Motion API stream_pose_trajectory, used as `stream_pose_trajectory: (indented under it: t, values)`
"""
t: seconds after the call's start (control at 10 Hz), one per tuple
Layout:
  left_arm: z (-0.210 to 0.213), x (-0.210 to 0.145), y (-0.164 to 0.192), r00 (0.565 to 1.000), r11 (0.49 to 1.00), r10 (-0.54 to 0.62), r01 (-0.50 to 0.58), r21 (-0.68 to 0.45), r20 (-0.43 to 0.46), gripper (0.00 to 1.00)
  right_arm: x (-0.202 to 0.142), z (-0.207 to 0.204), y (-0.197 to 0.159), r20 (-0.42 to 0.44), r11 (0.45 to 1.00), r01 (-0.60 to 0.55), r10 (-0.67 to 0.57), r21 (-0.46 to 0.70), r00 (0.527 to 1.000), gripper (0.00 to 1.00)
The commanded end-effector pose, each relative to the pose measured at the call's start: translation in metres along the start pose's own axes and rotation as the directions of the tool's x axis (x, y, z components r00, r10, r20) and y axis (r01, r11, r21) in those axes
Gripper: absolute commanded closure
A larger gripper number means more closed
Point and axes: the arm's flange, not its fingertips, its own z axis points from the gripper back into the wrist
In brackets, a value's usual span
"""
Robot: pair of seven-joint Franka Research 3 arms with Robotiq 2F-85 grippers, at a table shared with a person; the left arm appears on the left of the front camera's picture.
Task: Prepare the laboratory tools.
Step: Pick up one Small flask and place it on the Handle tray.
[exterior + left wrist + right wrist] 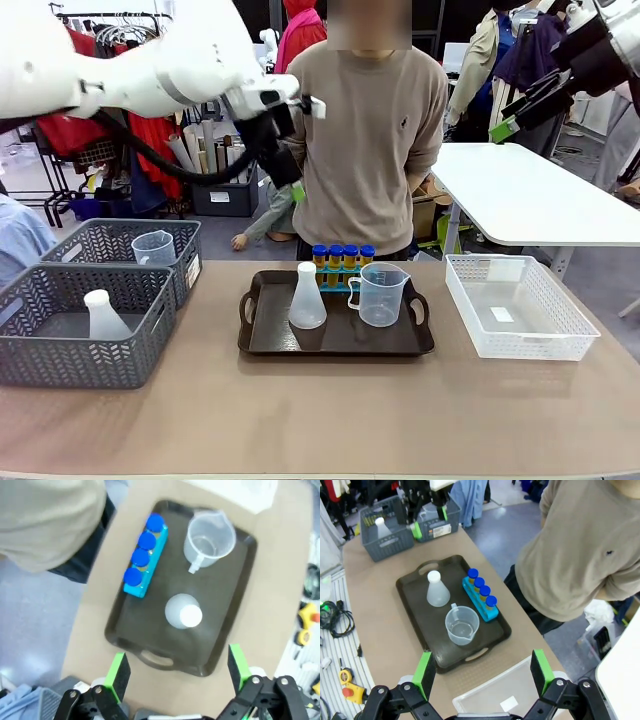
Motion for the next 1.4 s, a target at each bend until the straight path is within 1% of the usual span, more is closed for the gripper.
stream_pose_trajectory:
  t: [0.0, 0.2, 0.3, 0.6, 0.8, 1.0, 1.1, 1.3]
  values:
    - [0.028, -0.032, -0.011, 0.995, 0.999, -0.008, 0.003, 0.046, 0.101, 0.0, 0.0, 0.001, 0.0, 0.017, 1.0, -0.001, 0.001, 0.011, 1.0, 0.0]
    - [0.075, -0.045, -0.004, 0.985, 0.992, -0.004, -0.018, 0.127, 0.17, 0.0, 0.0, 0.001, 0.0, 0.017, 1.0, -0.001, 0.001, 0.011, 1.0, 0.0]
    - [0.094, -0.052, -0.003, 0.979, 0.989, -0.03, -0.001, 0.15, 0.203, 0.0, 0.0, 0.001, 0.0, 0.017, 1.0, -0.001, 0.001, 0.011, 1.0, 0.0]
    - [0.139, -0.077, -0.006, 0.961, 0.97, -0.067, -0.001, 0.244, 0.269, 0.0, 0.0, 0.001, 0.0, 0.017, 1.0, -0.001, 0.001, 0.011, 1.0, 0.0]
    - [0.154, -0.091, -0.004, 0.957, 0.968, -0.026, -0.048, 0.247, 0.287, 0.0, 0.0, 0.001, 0.0, 0.017, 1.0, -0.001, 0.001, 0.011, 1.0, 0.0]
    - [0.172, -0.1, -0.003, 0.949, 0.967, -0.01, -0.071, 0.246, 0.316, 0.0, 0.0, 0.001, 0.0, 0.017, 1.0, -0.001, 0.001, 0.011, 1.0, 0.0]
    - [0.166, -0.082, 0.002, 0.964, 0.965, -0.008, -0.062, 0.255, 0.267, 0.0, 0.0, 0.001, 0.0, 0.017, 1.0, -0.001, 0.001, 0.011, 1.0, 0.0]
    - [0.166, -0.082, 0.002, 0.964, 0.965, -0.008, -0.062, 0.255, 0.267, 0.0, 0.0, 0.001, 0.0, 0.017, 1.0, -0.001, 0.001, 0.011, 1.0, 0.0]
